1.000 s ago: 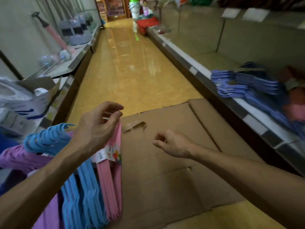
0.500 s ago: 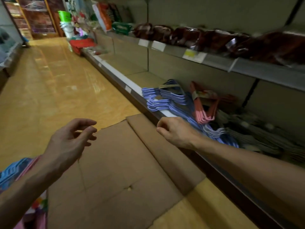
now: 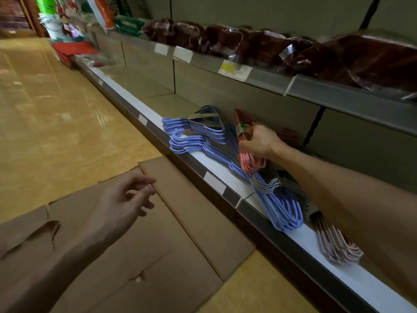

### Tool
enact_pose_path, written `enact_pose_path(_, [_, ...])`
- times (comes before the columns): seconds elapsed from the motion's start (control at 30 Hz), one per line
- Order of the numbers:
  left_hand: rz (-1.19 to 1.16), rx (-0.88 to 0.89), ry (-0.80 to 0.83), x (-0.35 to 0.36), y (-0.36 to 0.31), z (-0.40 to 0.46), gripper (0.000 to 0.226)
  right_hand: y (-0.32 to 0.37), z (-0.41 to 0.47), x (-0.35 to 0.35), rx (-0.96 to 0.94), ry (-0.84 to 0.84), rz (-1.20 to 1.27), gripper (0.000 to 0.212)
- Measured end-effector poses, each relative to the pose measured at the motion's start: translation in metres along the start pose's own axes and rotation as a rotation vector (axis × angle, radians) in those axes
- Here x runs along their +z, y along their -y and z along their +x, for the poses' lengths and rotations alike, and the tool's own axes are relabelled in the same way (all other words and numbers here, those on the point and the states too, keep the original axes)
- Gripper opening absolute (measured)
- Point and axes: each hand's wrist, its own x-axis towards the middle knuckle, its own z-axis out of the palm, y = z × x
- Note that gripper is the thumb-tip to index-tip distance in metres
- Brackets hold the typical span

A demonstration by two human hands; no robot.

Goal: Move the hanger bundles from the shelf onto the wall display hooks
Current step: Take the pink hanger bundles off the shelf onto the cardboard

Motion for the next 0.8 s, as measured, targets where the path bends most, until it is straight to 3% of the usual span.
enact_pose_path(0.2, [-0.086, 0.015, 0.047, 0.042, 0.01, 0.033, 0.016, -0.008, 0.037, 0.035, 0.123, 0.094, 0.082, 0.035])
enact_pose_path(0.37, [-0.145, 0.053, 0.091, 0.068, 0.01, 0.064, 0.021, -0.012, 0.06, 0.054, 0.276, 0.149, 0.26, 0.016])
enact_pose_path(0.57, [-0.153, 0.06, 0.133, 0.087, 0.016, 0.075, 0.02, -0.009, 0.075, 0.053, 0.519, 0.342, 0.459, 0.013])
enact_pose_path(0.63, [-0.154, 0.049, 0.138, 0.09, 0.019, 0.072, 0.02, -0.009, 0.075, 0.05, 0.565, 0.399, 0.478, 0.025])
enact_pose_path(0.8, [-0.155, 0.034, 0.156, 0.088, 0.025, 0.064, 0.023, -0.006, 0.072, 0.039, 0.44, 0.35, 0.336, 0.033])
